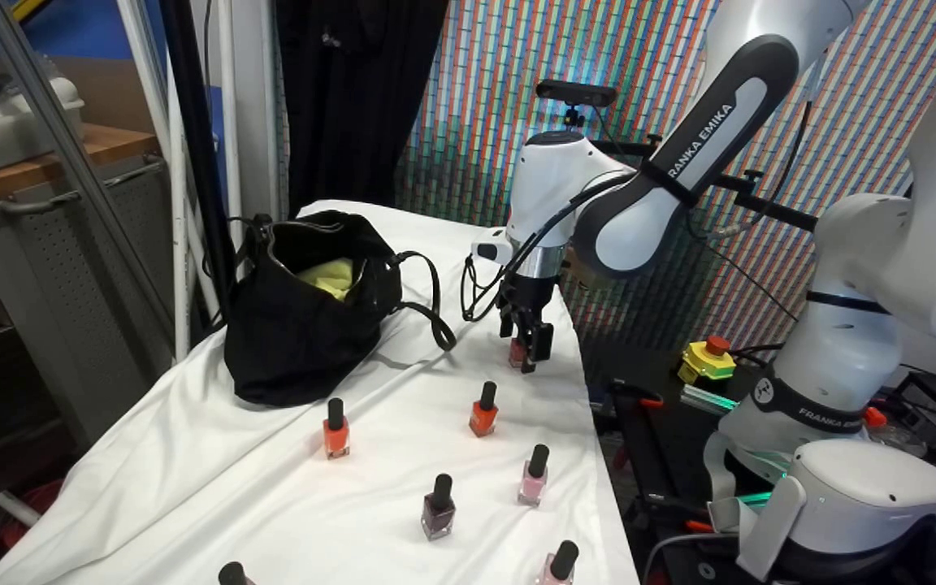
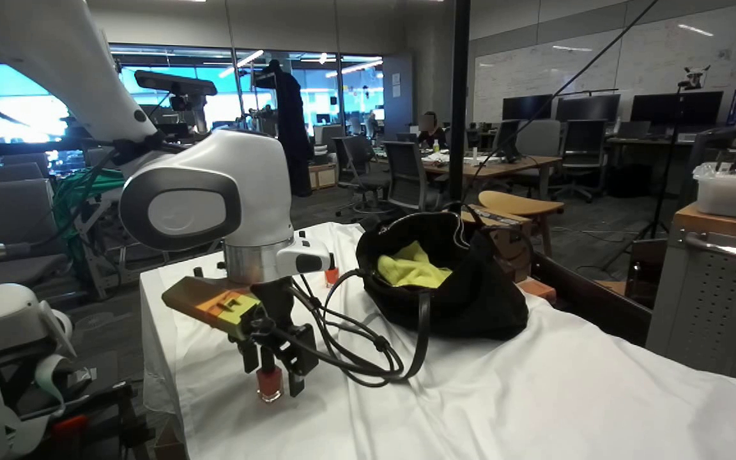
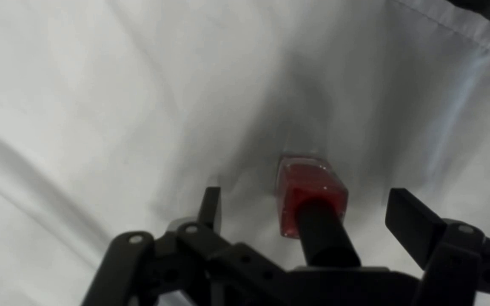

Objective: Put the nail polish bottles in the bag

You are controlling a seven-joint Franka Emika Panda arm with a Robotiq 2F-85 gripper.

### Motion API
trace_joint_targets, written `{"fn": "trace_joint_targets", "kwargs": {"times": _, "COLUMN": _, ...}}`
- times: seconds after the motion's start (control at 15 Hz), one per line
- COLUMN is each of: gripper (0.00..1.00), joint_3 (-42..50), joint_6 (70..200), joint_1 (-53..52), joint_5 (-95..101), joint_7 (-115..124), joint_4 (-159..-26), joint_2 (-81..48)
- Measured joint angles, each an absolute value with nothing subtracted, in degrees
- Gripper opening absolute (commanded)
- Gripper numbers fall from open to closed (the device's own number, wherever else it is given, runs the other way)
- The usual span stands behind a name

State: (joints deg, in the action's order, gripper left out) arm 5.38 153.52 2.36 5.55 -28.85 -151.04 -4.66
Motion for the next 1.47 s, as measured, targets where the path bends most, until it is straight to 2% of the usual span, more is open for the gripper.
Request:
{"fn": "trace_joint_targets", "kwargs": {"times": 0.27, "gripper": 1.0, "joint_3": 5.38, "joint_6": 153.5, "joint_1": 2.36, "joint_5": 5.79, "joint_7": -28.66, "joint_4": -151.04, "joint_2": -4.66}}
{"fn": "trace_joint_targets", "kwargs": {"times": 0.33, "gripper": 0.89, "joint_3": 5.38, "joint_6": 153.5, "joint_1": 2.36, "joint_5": 5.8, "joint_7": -28.66, "joint_4": -151.04, "joint_2": -4.66}}
{"fn": "trace_joint_targets", "kwargs": {"times": 0.4, "gripper": 0.86, "joint_3": 5.38, "joint_6": 153.5, "joint_1": 2.36, "joint_5": 5.8, "joint_7": -28.66, "joint_4": -151.05, "joint_2": -4.66}}
{"fn": "trace_joint_targets", "kwargs": {"times": 0.47, "gripper": 0.7, "joint_3": 5.38, "joint_6": 153.5, "joint_1": 2.37, "joint_5": 5.8, "joint_7": -28.66, "joint_4": -151.05, "joint_2": -4.66}}
{"fn": "trace_joint_targets", "kwargs": {"times": 0.53, "gripper": 0.6, "joint_3": 5.38, "joint_6": 153.5, "joint_1": 2.37, "joint_5": 5.8, "joint_7": -28.66, "joint_4": -151.05, "joint_2": -4.66}}
{"fn": "trace_joint_targets", "kwargs": {"times": 1.0, "gripper": 0.15, "joint_3": 5.38, "joint_6": 153.49, "joint_1": 2.38, "joint_5": 6.76, "joint_7": -28.32, "joint_4": -151.1, "joint_2": -4.66}}
{"fn": "trace_joint_targets", "kwargs": {"times": 1.47, "gripper": 0.15, "joint_3": 5.41, "joint_6": 153.01, "joint_1": 2.39, "joint_5": 10.73, "joint_7": -25.33, "joint_4": -151.02, "joint_2": -4.59}}
